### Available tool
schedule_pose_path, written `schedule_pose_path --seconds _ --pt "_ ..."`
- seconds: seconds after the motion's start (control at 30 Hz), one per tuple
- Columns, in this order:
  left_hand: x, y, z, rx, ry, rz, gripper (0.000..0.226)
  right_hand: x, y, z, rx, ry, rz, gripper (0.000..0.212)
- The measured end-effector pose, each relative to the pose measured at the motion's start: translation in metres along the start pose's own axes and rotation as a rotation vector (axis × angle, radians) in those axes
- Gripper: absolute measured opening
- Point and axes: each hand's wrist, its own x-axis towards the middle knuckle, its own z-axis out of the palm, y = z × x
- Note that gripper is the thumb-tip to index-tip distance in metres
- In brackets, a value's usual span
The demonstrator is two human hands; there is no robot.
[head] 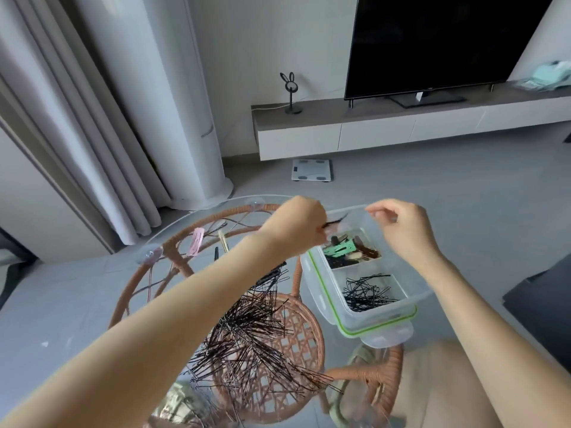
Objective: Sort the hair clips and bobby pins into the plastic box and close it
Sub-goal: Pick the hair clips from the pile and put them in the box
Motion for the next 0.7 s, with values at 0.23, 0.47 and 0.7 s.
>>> schedule_pose_path --seconds 0.23,0.47,0.7 --pt "0.06 0.03 0.029 0.109 -0.152 0.092 0.033 -0.01 -0.004 -0.011 -0.008 -0.038 0.034 0.023" --pt "0.02 -0.075 0.023 -0.153 0.231 -0.196 0.025 -0.023 -0.056 0.014 0.011 -0.201 -0.166 0.018" --pt "-0.048 -0.198 0.061 -0.07 0.014 -0.587 0.049 -0.026 -0.101 0.103 -0.314 -0.767 -0.29 0.057"
